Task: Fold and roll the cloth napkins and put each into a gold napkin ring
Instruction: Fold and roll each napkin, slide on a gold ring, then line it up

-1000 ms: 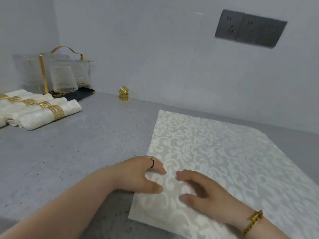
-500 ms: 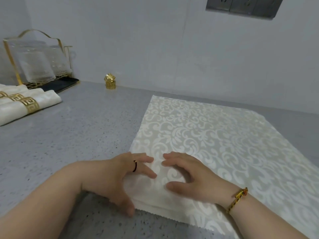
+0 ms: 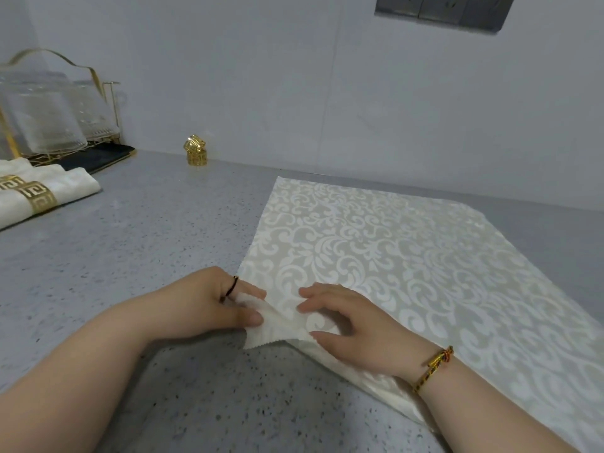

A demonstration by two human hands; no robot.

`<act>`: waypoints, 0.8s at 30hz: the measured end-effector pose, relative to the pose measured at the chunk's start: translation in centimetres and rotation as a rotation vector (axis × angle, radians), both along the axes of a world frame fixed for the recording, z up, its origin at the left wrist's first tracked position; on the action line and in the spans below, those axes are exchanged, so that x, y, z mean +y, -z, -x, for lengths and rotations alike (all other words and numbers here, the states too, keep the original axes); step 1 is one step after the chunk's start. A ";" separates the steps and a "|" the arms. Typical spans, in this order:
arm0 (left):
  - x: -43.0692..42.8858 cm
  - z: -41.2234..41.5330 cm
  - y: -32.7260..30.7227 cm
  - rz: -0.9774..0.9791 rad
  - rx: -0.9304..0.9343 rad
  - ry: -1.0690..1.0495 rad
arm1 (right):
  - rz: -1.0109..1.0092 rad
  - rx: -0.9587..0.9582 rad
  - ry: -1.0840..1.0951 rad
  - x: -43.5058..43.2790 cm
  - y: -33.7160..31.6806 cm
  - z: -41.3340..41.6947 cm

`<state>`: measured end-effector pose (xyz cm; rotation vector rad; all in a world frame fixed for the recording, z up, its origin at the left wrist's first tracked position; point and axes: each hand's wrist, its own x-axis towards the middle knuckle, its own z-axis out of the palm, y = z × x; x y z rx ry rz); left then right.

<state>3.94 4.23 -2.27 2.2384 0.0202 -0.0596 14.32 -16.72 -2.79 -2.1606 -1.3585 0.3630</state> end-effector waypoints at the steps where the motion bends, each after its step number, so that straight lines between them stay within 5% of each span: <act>1: 0.2 0.0 0.0 0.011 0.021 0.013 | -0.004 0.020 0.001 -0.1 0.0 0.1; 7: 0.6 0.0 0.4 0.179 -0.009 -0.027 | -0.055 0.195 0.032 -0.4 -0.7 1.0; 13: -0.1 0.1 -0.3 0.403 -0.125 -0.212 | 0.066 -0.318 0.060 -2.0 -1.9 1.3; 24: 0.1 0.2 -1.4 0.484 -0.289 -0.575 | 0.308 -0.368 0.591 -14.1 -4.9 -3.2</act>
